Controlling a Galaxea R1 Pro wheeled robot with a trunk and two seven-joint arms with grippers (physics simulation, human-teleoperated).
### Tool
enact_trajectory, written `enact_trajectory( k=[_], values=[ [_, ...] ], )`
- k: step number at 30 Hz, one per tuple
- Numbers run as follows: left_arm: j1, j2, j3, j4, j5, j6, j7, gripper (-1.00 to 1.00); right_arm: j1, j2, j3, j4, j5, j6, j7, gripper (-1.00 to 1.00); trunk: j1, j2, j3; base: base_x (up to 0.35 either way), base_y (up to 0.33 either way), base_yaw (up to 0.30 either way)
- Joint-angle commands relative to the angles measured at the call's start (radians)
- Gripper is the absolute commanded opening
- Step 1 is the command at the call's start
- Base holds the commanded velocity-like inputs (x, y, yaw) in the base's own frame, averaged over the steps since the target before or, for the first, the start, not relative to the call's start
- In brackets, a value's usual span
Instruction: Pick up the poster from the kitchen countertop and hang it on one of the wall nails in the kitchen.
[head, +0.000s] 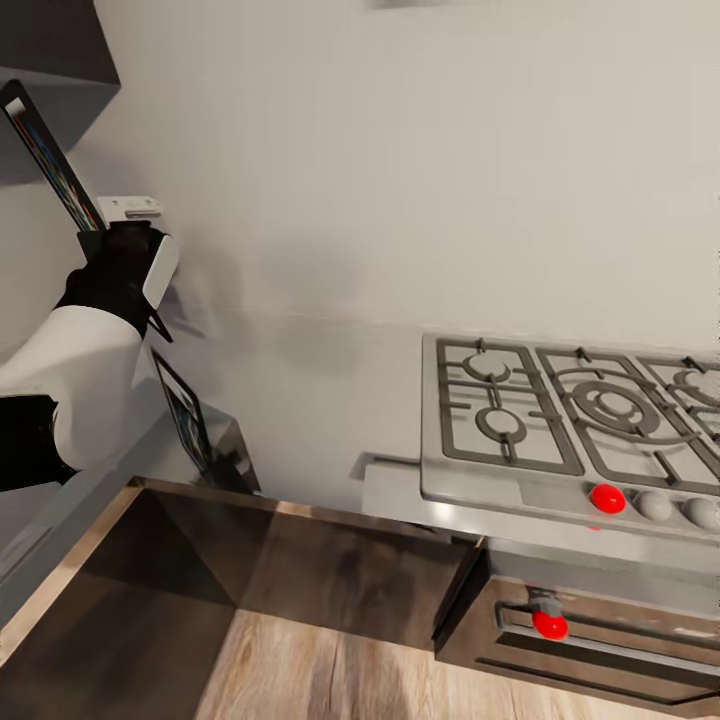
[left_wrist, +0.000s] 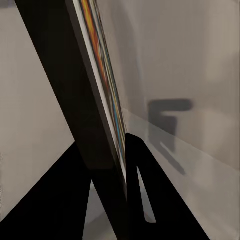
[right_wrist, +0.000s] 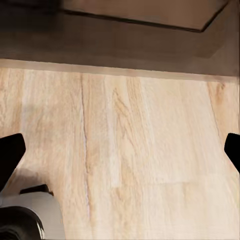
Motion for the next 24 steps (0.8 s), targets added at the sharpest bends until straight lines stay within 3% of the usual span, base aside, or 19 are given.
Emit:
enact_trajectory(
  k=[1, 2, 5, 7, 11, 13, 18, 24],
  values=[
    [-0.001, 0.000, 0.000, -0.002, -0.002, 0.007, 0.002, -1.00, 0.001, 0.010, 0.003, -0.072, 0.003, 0.008, -0.030, 1.00, 0.000, 0.000, 0.001, -0.022, 0.000, 0.000],
    [-0.001, 0.000, 0.000, -0.002, -0.001, 0.007, 0.002, -1.00, 0.001, 0.016, 0.004, -0.106, 0.005, 0.019, -0.043, 1.00, 0.000, 0.000, 0.003, -0.017, 0.000, 0.000],
    [-0.001, 0.000, 0.000, -0.002, -0.001, 0.007, 0.002, -1.00, 0.001, 0.033, 0.006, -0.259, 0.031, 0.143, -0.084, 1.00, 0.000, 0.000, 0.008, -0.009, 0.000, 0.000],
    [0.000, 0.000, 0.000, -0.002, -0.001, 0.008, 0.002, -1.00, 0.001, 0.043, 0.008, -0.474, 0.066, 0.415, -0.102, 1.00, 0.000, 0.000, 0.011, -0.003, 0.000, 0.000],
    [-0.001, 0.000, 0.001, -0.002, -0.001, 0.008, 0.001, -1.00, 0.002, 0.048, 0.011, -0.670, 0.074, 0.642, -0.105, 1.00, 0.000, 0.000, 0.017, -0.001, 0.000, 0.000],
    [0.000, 0.000, 0.001, -0.001, 0.000, 0.008, 0.001, -1.00, 0.002, 0.050, 0.013, -0.743, 0.074, 0.714, -0.106, 1.00, 0.000, 0.000, 0.021, 0.000, 0.000, 0.000],
    [-0.001, 0.000, 0.001, -0.001, 0.000, 0.009, 0.001, -1.00, 0.002, 0.051, 0.015, -0.755, 0.074, 0.759, -0.102, 1.00, 0.000, 0.000, 0.029, 0.000, 0.000, 0.000],
    [0.000, 0.000, 0.001, -0.001, 0.000, 0.010, 0.001, -1.00, 0.002, 0.051, 0.015, -0.683, 0.074, 0.637, -0.103, 1.00, 0.000, 0.000, 0.038, -0.165, 0.000, 0.000]
  ],
)
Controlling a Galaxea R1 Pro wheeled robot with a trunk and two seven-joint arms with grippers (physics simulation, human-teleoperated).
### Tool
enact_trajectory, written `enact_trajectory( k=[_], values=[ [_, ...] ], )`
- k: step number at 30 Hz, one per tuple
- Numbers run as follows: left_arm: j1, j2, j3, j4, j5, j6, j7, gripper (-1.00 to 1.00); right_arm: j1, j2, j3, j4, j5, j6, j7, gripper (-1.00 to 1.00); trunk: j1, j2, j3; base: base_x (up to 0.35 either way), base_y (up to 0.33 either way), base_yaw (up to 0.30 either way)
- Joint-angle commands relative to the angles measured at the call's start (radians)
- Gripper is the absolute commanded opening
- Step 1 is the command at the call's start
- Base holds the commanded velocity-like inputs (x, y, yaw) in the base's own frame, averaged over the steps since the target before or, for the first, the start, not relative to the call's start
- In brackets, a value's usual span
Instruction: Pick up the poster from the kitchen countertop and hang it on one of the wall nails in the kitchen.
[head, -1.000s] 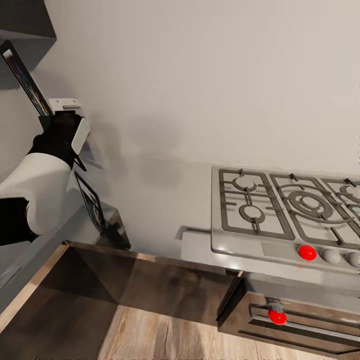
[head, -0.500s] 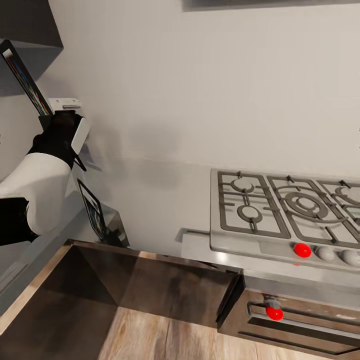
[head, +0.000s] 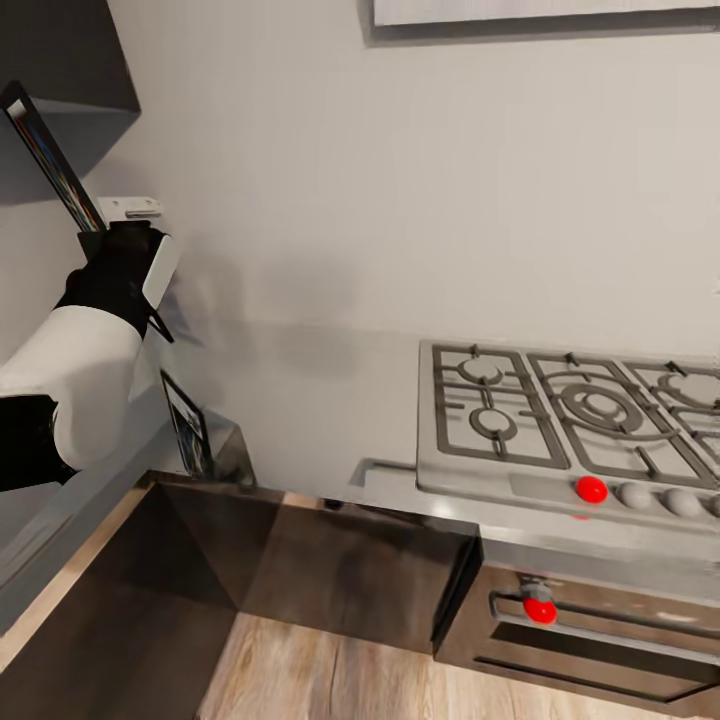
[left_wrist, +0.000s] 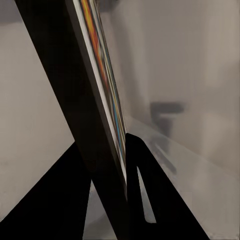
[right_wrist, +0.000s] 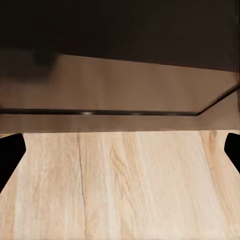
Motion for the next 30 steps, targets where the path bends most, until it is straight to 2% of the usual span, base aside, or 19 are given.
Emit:
enact_trajectory(
  k=[1, 8, 15, 25, 30],
  values=[
    [-0.001, 0.000, -0.001, -0.002, -0.006, 0.008, 0.002, -1.00, 0.000, 0.000, 0.001, 0.003, 0.006, -0.006, -0.005, 1.00, -0.001, 0.000, 0.000, -0.296, 0.000, 0.000],
    [0.000, 0.000, -0.001, -0.001, -0.006, 0.010, 0.002, -1.00, 0.000, 0.000, 0.001, 0.013, 0.006, -0.028, -0.005, 1.00, -0.001, 0.000, 0.001, -0.176, -0.004, 0.000],
    [-0.001, -0.001, -0.002, -0.001, -0.006, 0.011, 0.002, -1.00, 0.000, 0.000, 0.001, 0.017, 0.006, -0.029, -0.006, 1.00, -0.001, 0.000, 0.002, -0.185, -0.161, -0.011],
    [-0.001, -0.006, -0.004, -0.002, -0.006, 0.011, 0.002, -1.00, 0.000, 0.000, 0.001, 0.019, 0.006, -0.029, -0.006, 1.00, -0.001, 0.000, 0.012, -0.114, -0.145, -0.194],
    [-0.001, -0.010, -0.004, -0.001, -0.005, 0.011, 0.000, -1.00, 0.000, 0.000, 0.001, 0.019, 0.006, -0.029, -0.009, 1.00, -0.001, 0.000, 0.013, -0.175, -0.251, -0.023]
  ],
)
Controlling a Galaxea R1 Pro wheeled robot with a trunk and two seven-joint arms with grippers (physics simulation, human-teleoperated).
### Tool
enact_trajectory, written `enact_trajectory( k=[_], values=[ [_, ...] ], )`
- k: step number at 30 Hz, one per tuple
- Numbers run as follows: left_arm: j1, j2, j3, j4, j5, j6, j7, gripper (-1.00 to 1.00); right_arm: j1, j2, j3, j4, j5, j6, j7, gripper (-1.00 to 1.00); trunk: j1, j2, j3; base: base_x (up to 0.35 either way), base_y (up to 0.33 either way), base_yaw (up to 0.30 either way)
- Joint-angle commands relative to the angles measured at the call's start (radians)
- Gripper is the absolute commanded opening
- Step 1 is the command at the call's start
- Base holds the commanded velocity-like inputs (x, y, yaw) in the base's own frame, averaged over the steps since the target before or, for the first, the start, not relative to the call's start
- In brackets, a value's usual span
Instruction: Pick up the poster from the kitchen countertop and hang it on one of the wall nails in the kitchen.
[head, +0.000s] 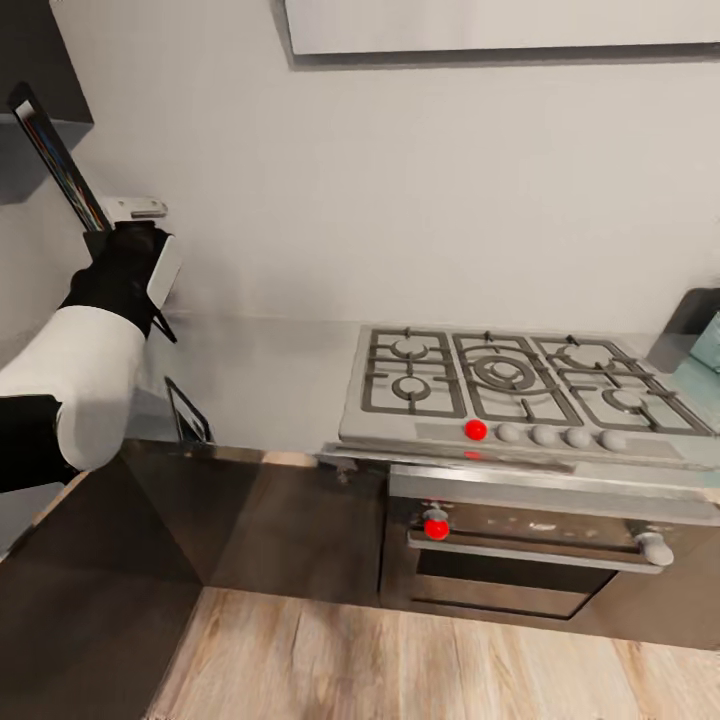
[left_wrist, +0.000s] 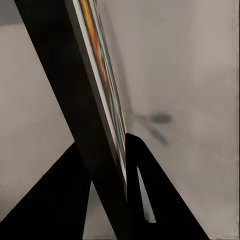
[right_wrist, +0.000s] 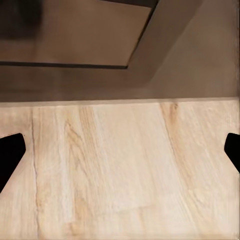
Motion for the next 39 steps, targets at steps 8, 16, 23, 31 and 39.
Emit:
enact_trajectory(
  k=[8, 16, 23, 31, 39],
  values=[
    [0.000, -0.005, 0.000, 0.001, 0.002, 0.006, 0.000, -1.00, 0.000, 0.000, 0.001, 0.001, 0.008, 0.000, -0.006, 1.00, 0.000, -0.001, -0.001, -0.191, -0.256, -0.001],
    [-0.001, -0.009, 0.000, 0.001, 0.002, 0.006, 0.000, -1.00, 0.000, 0.000, 0.001, 0.012, 0.008, -0.001, -0.005, 1.00, 0.000, -0.001, 0.005, -0.140, -0.163, -0.108],
    [-0.001, -0.010, 0.000, 0.001, 0.002, 0.006, -0.001, -1.00, 0.000, 0.000, 0.001, 0.030, 0.008, -0.001, -0.006, 1.00, 0.000, -0.001, 0.013, -0.260, -0.011, -0.189],
    [0.000, -0.010, 0.000, 0.000, 0.002, 0.004, -0.001, -1.00, 0.000, 0.000, 0.001, 0.030, 0.008, -0.001, -0.007, 1.00, 0.000, -0.001, 0.021, -0.330, -0.001, -0.098],
    [0.000, -0.010, 0.001, 0.000, 0.002, 0.004, -0.001, -1.00, 0.000, 0.000, 0.001, 0.035, 0.008, -0.001, -0.008, 1.00, 0.000, -0.001, 0.021, -0.337, 0.000, -0.009]
  ],
)
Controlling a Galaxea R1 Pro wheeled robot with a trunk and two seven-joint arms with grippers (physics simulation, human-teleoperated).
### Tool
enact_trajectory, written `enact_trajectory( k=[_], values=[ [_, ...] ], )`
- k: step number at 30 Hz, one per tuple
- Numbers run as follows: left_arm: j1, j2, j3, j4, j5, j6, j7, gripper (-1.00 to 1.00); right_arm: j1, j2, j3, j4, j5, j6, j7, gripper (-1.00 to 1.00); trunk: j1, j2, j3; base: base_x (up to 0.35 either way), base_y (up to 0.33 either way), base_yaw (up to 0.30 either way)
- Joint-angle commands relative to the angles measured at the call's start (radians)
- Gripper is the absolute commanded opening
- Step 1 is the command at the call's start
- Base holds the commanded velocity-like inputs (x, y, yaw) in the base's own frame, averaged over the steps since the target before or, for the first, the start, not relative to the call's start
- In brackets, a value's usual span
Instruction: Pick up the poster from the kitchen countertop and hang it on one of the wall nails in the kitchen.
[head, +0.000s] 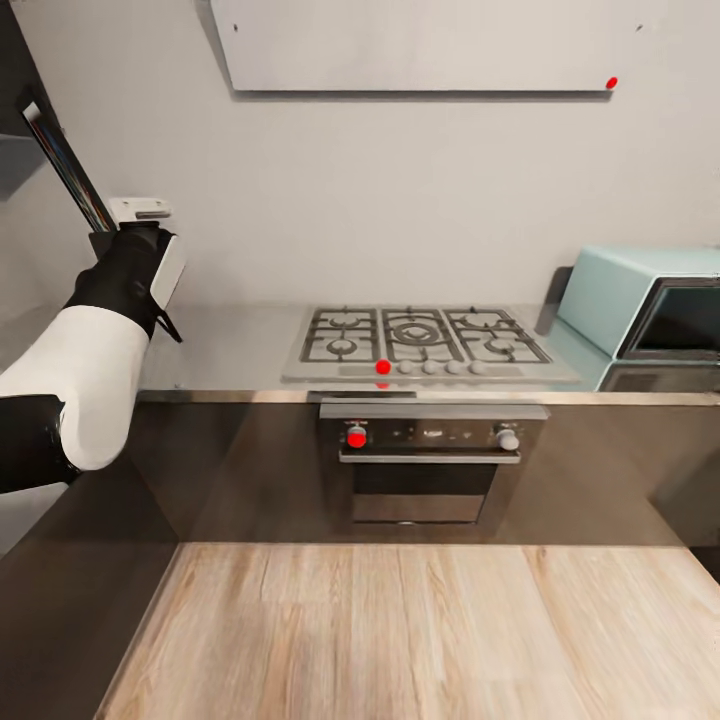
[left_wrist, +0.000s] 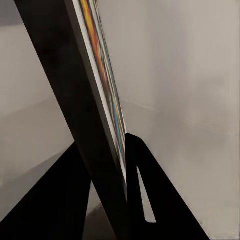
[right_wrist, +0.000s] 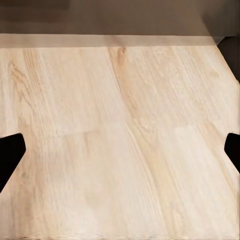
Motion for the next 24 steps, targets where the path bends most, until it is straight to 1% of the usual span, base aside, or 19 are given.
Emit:
enact_trajectory(
  k=[1, 14, 16, 17, 19, 22, 23, 24],
  values=[
    [0.000, 0.000, 0.000, -0.001, -0.002, 0.007, 0.003, -1.00, 0.000, 0.000, 0.001, 0.000, 0.007, 0.000, -0.005, 1.00, -0.001, 0.000, -0.001, -0.338, 0.000, -0.001],
    [0.000, -0.001, -0.002, -0.001, -0.002, 0.009, 0.002, -1.00, 0.000, -0.002, 0.001, 0.002, 0.010, 0.000, -0.004, 1.00, -0.001, 0.000, -0.001, -0.343, 0.000, 0.000],
    [0.000, -0.013, -0.003, -0.002, -0.002, 0.009, 0.001, -1.00, 0.000, -0.002, 0.001, 0.002, 0.010, 0.000, -0.004, 1.00, -0.001, 0.000, -0.001, -0.253, 0.000, 0.000],
    [0.000, -0.026, -0.003, -0.002, -0.002, 0.009, 0.000, -1.00, 0.000, -0.002, 0.001, 0.002, 0.011, 0.000, -0.004, 1.00, -0.001, 0.000, -0.001, -0.144, 0.000, 0.000],
    [0.000, -0.041, -0.004, -0.004, -0.002, 0.009, -0.001, -1.00, 0.000, -0.002, 0.001, 0.002, 0.011, 0.000, -0.004, 1.00, -0.001, 0.000, -0.001, -0.094, 0.000, 0.000],
    [0.000, -0.067, -0.004, -0.031, -0.001, 0.011, -0.021, -1.00, 0.000, -0.002, 0.001, 0.002, 0.011, 0.000, -0.004, 1.00, -0.001, 0.000, -0.001, -0.042, 0.000, 0.000],
    [0.000, -0.074, -0.003, -0.042, -0.001, 0.012, -0.031, -1.00, 0.000, -0.002, 0.001, 0.002, 0.011, 0.000, -0.004, 1.00, -0.001, 0.000, -0.001, -0.024, 0.000, 0.000],
    [0.000, -0.100, -0.002, -0.103, -0.001, 0.035, -0.099, -1.00, 0.000, -0.002, 0.001, 0.002, 0.011, 0.000, -0.004, 1.00, -0.001, 0.000, -0.001, -0.010, 0.000, 0.000]
  ],
)
